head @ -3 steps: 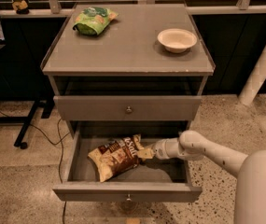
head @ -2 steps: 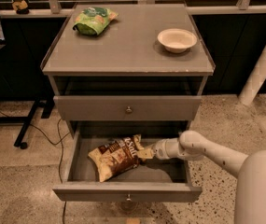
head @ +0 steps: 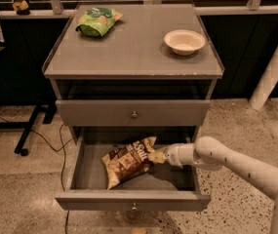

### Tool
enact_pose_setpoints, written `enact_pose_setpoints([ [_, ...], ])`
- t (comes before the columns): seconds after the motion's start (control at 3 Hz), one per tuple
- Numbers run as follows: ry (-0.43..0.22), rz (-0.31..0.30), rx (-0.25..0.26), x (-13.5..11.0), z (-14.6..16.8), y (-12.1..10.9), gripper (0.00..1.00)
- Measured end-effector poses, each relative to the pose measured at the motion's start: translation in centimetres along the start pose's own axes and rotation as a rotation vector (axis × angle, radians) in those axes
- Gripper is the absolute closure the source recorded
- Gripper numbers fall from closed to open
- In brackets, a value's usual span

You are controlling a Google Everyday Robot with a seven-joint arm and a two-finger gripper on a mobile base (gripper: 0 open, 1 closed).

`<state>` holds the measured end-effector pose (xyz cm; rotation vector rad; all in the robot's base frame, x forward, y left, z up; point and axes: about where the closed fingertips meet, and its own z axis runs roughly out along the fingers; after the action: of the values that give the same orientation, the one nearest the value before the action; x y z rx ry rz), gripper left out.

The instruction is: Pick brown chip bag from middle drawer and place on counter

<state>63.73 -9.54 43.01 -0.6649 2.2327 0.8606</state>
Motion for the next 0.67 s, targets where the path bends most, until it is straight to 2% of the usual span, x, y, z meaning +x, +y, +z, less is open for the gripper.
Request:
enact_pose_setpoints([
  [0.33,-0.04,-0.003,0.037,-1.6,-2.9,1.5,1.0],
  [0.67,-0.046,0.018,0.043,-2.1,-4.9,3.2,1.0],
])
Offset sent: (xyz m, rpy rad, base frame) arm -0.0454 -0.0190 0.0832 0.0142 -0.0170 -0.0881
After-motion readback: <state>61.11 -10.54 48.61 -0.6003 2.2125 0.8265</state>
